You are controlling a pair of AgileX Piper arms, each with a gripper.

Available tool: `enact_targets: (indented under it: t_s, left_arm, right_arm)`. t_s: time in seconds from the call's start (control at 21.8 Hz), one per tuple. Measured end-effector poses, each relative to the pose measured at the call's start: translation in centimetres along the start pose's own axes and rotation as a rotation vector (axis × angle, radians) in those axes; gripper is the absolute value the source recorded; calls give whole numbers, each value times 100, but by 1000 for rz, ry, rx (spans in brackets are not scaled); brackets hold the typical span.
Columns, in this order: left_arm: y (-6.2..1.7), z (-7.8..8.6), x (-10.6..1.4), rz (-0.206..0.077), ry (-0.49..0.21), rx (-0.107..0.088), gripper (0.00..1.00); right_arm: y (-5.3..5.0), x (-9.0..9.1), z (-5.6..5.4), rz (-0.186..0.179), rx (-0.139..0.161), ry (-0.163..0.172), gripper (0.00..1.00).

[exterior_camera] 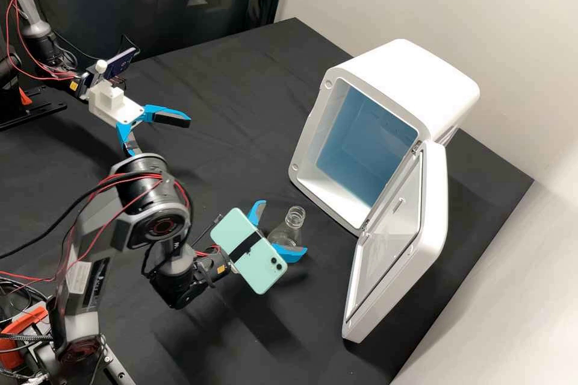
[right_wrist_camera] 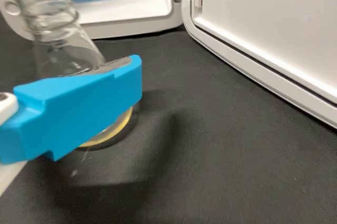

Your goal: Take the flask out of the incubator

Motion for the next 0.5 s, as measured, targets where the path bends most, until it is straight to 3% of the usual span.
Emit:
enact_targets:
  t_s: [0.18, 0.32, 0.46, 0.5]
  left_arm:
    - [-37, 28, -17, -14, -4, -4, 100]
    - [-77, 30, -31, -24, 19, -23, 100]
    - [-122, 30, -38, -35, 38, -33, 100]
    - [-128, 32, -44, -35, 44, -37, 100]
  right_arm:
    - [5, -297, -121, 26, -10, 19, 100]
    - [-9, -515, -200, 56, -15, 32, 100]
    - [44, -623, -308, 96, -40, 83, 100]
    - [71, -644, -328, 104, -31, 100, 100]
